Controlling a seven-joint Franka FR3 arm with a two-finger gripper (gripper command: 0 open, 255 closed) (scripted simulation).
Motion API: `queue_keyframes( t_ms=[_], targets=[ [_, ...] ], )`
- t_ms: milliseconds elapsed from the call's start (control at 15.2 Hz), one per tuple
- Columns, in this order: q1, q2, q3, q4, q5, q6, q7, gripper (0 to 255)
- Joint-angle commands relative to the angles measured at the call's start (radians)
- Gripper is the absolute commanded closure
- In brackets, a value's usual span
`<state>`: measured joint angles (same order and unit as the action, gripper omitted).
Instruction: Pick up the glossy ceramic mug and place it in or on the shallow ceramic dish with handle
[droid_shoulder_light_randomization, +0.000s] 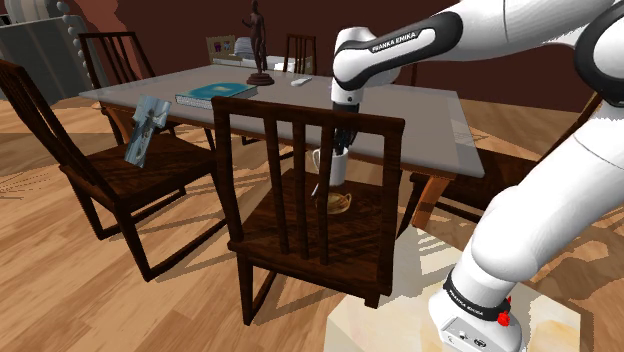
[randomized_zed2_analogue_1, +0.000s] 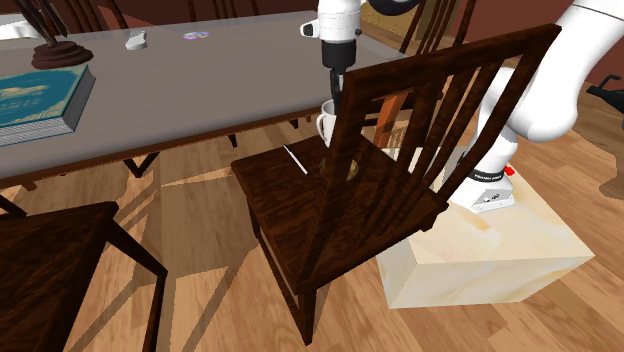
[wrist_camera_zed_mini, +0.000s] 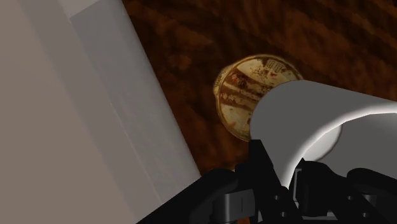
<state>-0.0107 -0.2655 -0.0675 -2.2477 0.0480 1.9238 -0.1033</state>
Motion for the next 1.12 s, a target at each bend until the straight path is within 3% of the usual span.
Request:
queue_keyframes(
  t_ms=[0,726,1056],
  targets=[
    [0.000,0.006,0.000,-0.021,0.001,0.027,-0.002,255],
    [0.002,0.061,-0.002,-0.120,0.008,0.181,-0.014,255],
    [0.003,0.061,-0.003,-0.120,0.008,0.181,-0.014,255]
  ],
)
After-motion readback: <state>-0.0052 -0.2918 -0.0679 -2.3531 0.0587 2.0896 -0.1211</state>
